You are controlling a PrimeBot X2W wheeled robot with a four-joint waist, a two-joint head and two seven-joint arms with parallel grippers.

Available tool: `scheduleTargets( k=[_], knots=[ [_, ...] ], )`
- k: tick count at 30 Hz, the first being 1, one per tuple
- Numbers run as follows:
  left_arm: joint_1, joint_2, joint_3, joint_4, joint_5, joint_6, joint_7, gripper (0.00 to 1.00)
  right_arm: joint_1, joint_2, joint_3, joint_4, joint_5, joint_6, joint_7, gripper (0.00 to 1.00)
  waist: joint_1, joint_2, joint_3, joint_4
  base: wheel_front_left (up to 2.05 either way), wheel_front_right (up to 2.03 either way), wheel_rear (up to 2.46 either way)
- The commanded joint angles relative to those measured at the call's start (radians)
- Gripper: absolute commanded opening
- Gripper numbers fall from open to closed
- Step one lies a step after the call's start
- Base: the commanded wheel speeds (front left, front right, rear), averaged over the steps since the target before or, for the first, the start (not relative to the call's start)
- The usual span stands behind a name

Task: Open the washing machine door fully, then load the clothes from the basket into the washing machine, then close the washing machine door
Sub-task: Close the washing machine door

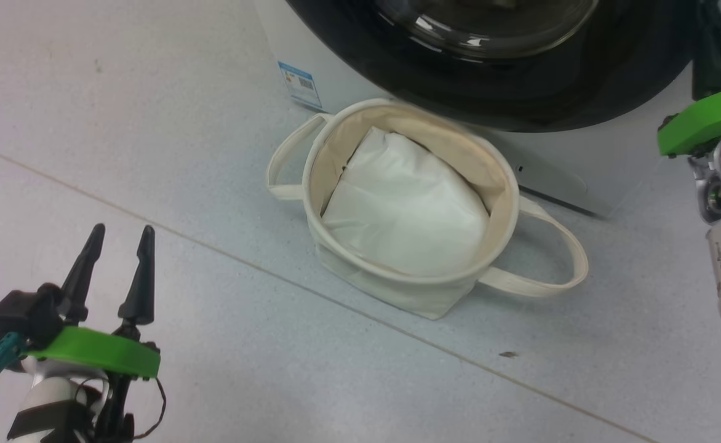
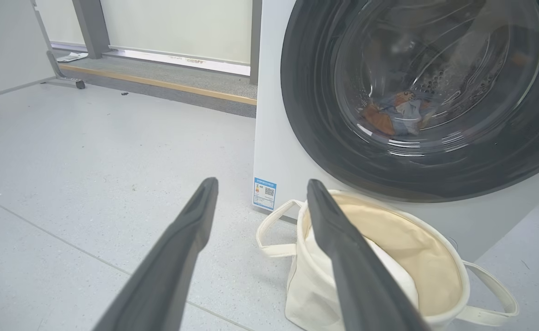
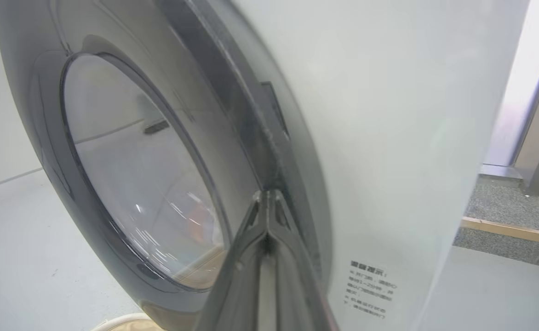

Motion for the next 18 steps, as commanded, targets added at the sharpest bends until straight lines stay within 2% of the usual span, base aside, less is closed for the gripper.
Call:
scheduleTargets(
  k=[1, 6, 7, 8, 9, 13, 18],
  knots=[
    [-0.019, 0.036, 0.041, -0.027, -0.009, -0.006, -0.012, 1.0, -0.022, 0.001, -0.001, -0.031, -0.005, 0.0, -0.012, 0.0, 0.0, 0.0, -0.012, -0.007, 0.0, 0.0, 0.0],
    [-0.006, 0.044, 0.05, -0.023, -0.009, -0.006, -0.012, 1.0, 0.053, 0.035, 0.022, -0.058, -0.021, 0.0, -0.012, 0.0, 0.0, 0.0, -0.061, -0.044, 0.0, 0.0, 0.0],
    [-0.002, 0.045, 0.051, -0.022, -0.01, -0.006, -0.012, 1.0, 0.075, 0.043, 0.038, -0.068, -0.029, 0.0, -0.012, 0.18, 0.0, 0.0, -0.073, -0.055, 0.0, 0.0, 0.0],
    [0.001, 0.046, 0.051, -0.02, -0.009, -0.006, -0.012, 1.0, 0.097, 0.051, 0.051, -0.08, -0.032, 0.0, -0.012, 0.96, 0.0, 0.0, -0.085, -0.067, 0.0, 0.0, 0.0],
    [0.005, 0.047, 0.052, -0.019, -0.009, -0.006, -0.012, 1.0, 0.119, 0.058, 0.062, -0.094, -0.036, 0.0, -0.012, 1.0, 0.0, 0.0, -0.096, -0.08, 0.0, 0.0, 0.0],
    [0.021, 0.05, 0.053, -0.01, -0.004, -0.006, -0.012, 1.0, 0.237, 0.097, 0.131, -0.178, -0.03, 0.0, -0.012, 1.0, 0.0, 0.0, -0.159, -0.154, 0.0, 0.0, 0.0],
    [0.045, 0.048, 0.059, -0.009, -0.005, -0.006, -0.012, 1.0, 0.365, 0.105, 0.199, -0.302, -0.02, 0.0, -0.012, 1.0, 0.0, 0.0, -0.228, -0.234, 0.0, 0.0, 0.0]
  ],
)
